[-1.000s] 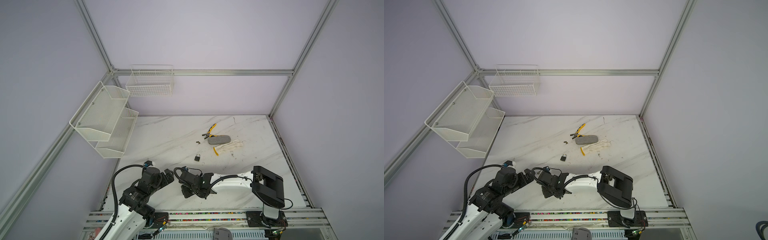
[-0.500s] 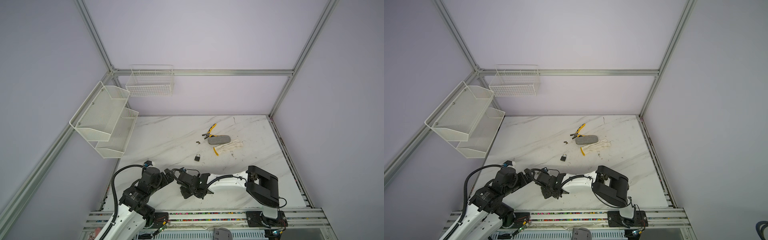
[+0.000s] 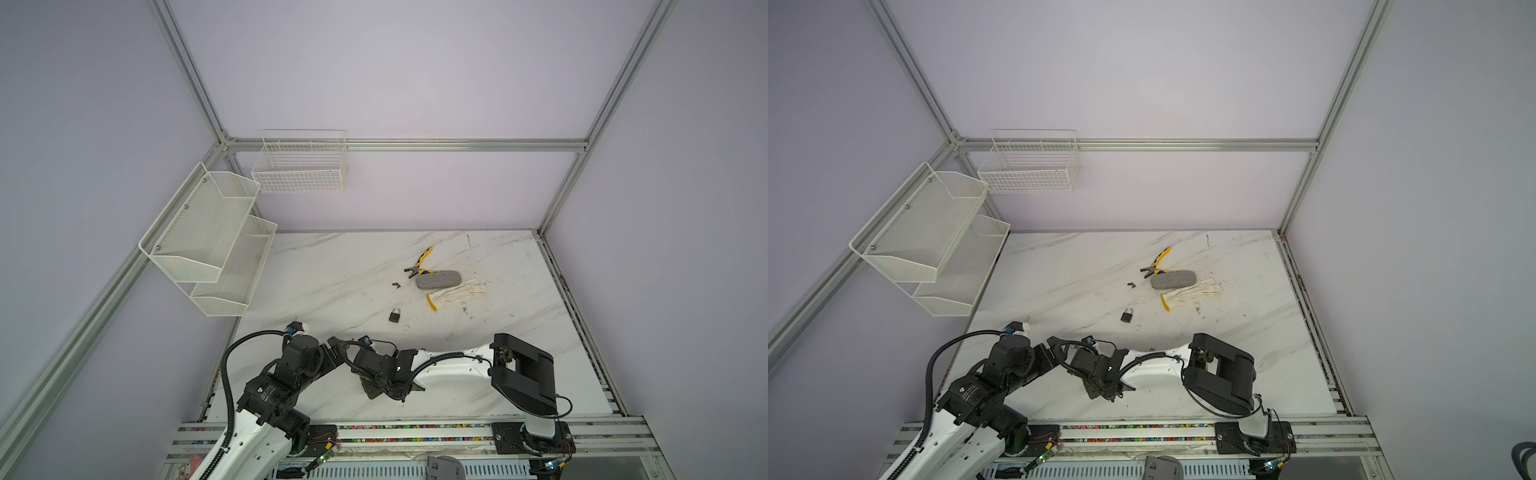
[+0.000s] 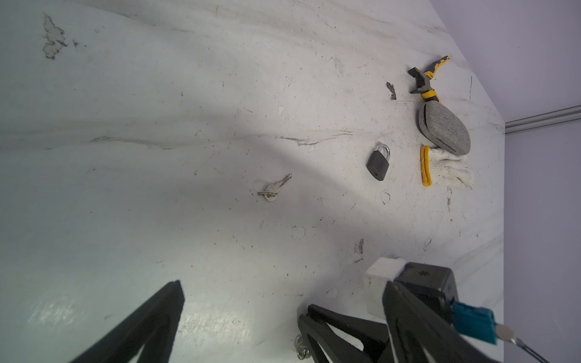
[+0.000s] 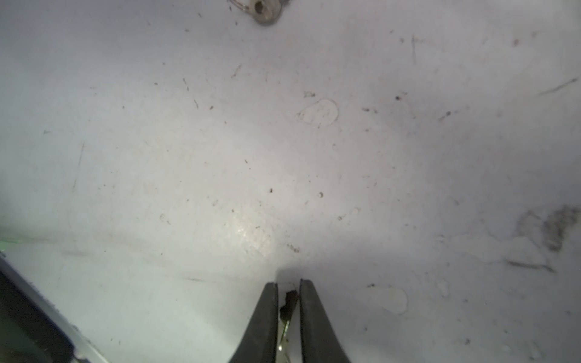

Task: Unlock with the key
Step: 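Close the right gripper on the silver key and lift it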

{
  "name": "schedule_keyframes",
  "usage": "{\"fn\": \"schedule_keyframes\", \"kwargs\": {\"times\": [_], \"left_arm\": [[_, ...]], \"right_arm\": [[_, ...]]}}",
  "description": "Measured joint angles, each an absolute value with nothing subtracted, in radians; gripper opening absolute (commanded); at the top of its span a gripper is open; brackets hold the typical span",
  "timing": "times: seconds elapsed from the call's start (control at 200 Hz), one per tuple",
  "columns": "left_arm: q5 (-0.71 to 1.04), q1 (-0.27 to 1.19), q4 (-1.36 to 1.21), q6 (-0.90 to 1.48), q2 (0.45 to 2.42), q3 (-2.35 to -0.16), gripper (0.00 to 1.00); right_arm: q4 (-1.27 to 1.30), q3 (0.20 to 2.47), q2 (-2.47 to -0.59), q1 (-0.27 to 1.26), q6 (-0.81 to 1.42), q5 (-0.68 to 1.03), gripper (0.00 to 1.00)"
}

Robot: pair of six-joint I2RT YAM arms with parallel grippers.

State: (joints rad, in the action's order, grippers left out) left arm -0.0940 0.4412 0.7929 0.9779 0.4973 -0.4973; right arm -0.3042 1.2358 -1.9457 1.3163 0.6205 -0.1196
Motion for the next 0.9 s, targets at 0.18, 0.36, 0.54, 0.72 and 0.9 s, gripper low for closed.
{"fn": "schedule_keyframes", "kwargs": {"times": [0.18, 0.36, 0.54, 0.72, 0.9], "left_arm": [[-0.096, 0.441, 0.793, 0.985, 0.492, -0.497, 1.0], [-0.102, 0.441, 0.791, 0.986, 0.492, -0.497, 1.0], [-0.102, 0.441, 0.786, 0.986, 0.493, -0.497, 1.0], [-0.101, 0.441, 0.778, 0.986, 0.494, -0.497, 1.0], [-0.101, 0.441, 0.764, 0.986, 0.496, -0.497, 1.0]], "right_arm": [[-0.308, 1.242, -1.951, 1.323, 0.625, -0.125, 0.14], [-0.306, 1.242, -1.951, 1.323, 0.642, -0.123, 0.08], [-0.295, 1.239, -1.95, 1.323, 0.655, -0.115, 0.03], [-0.263, 1.201, -1.922, 1.323, 0.669, -0.112, 0.0], [-0.219, 1.149, -1.822, 1.307, 0.676, -0.115, 0.0]]}}
